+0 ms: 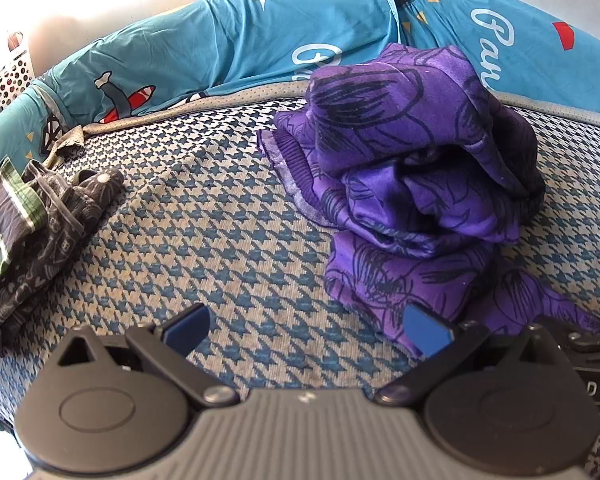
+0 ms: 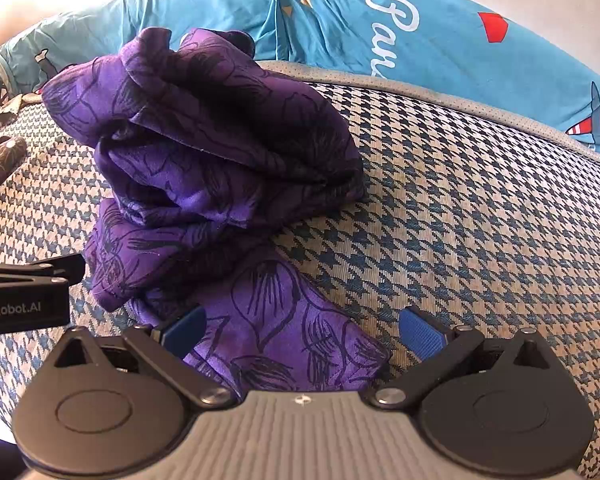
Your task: Fold clothes
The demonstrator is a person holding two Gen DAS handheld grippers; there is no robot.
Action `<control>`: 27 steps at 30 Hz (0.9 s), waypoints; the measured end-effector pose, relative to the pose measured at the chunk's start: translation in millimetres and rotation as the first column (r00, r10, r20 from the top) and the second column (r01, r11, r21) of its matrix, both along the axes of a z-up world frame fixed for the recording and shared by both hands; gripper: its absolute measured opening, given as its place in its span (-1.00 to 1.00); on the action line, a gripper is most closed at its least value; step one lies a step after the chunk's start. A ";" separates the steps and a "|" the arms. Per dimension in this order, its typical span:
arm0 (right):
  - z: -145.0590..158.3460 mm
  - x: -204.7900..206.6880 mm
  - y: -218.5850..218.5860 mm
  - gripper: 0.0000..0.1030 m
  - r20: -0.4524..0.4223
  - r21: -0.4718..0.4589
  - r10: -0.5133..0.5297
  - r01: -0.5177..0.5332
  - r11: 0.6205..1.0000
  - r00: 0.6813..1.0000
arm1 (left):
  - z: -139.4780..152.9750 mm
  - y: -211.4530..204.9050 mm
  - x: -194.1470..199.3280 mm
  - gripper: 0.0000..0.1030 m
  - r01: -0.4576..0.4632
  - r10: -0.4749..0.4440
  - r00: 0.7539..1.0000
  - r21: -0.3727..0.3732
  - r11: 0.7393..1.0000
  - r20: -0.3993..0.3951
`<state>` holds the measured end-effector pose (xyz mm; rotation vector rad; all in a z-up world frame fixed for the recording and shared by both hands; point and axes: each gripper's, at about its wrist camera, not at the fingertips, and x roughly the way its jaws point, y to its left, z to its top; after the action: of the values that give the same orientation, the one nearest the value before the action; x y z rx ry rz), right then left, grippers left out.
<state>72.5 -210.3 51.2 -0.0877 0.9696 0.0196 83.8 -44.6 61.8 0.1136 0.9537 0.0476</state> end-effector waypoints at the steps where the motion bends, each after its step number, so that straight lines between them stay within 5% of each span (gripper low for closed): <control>1: 0.0 0.0 0.1 1.00 -0.001 0.000 0.000 0.000 1.000 1.000 | -0.1 0.0 0.2 1.00 0.000 0.000 1.000 0.000 1.000 0.000; 27: -0.8 -0.2 0.3 1.00 -0.005 0.002 0.002 -0.002 1.000 1.000 | 1.0 -0.7 -0.2 1.00 -0.003 0.003 1.000 0.006 1.000 0.004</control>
<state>72.3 -210.0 50.4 -0.0868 0.9747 0.0225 83.6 -45.3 62.8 0.1181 0.9501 0.0533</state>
